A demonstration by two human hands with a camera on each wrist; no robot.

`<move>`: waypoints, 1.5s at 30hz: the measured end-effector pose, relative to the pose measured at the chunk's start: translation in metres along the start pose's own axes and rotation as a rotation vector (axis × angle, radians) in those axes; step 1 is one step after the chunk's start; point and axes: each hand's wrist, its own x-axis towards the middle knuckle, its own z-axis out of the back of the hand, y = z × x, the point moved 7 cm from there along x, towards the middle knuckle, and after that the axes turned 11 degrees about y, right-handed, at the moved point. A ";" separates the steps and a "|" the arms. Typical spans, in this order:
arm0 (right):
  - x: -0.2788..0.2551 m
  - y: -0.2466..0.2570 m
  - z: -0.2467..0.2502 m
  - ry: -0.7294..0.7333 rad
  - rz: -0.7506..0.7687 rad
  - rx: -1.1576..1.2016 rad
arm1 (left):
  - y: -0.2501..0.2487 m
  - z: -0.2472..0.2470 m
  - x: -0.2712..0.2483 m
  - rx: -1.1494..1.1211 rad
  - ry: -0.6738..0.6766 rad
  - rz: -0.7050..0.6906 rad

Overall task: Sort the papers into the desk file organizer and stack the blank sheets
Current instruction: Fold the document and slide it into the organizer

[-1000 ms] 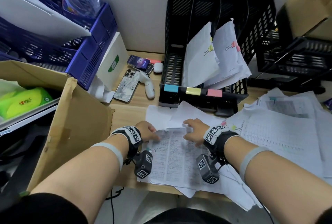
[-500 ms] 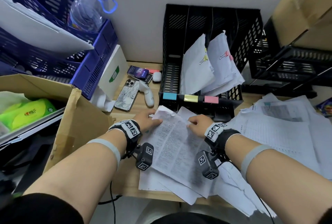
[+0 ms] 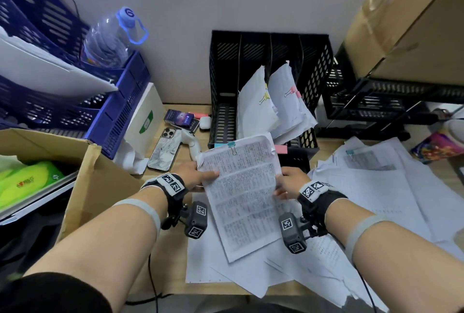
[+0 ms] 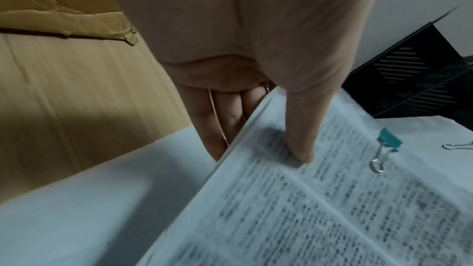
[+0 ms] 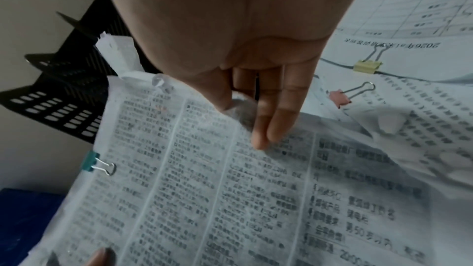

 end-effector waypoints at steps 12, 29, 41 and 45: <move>-0.027 0.110 -0.008 0.100 0.241 0.084 | -0.038 0.022 -0.024 0.047 -0.173 -0.190; -0.118 0.329 -0.023 0.305 0.522 0.029 | -0.166 0.046 -0.095 0.336 -0.837 -0.641; -0.091 0.332 0.012 0.021 0.531 -0.276 | -0.178 -0.011 -0.037 0.333 -0.450 -0.739; -0.080 0.328 0.018 -0.052 0.593 -0.472 | -0.177 -0.013 -0.017 0.522 -0.489 -0.494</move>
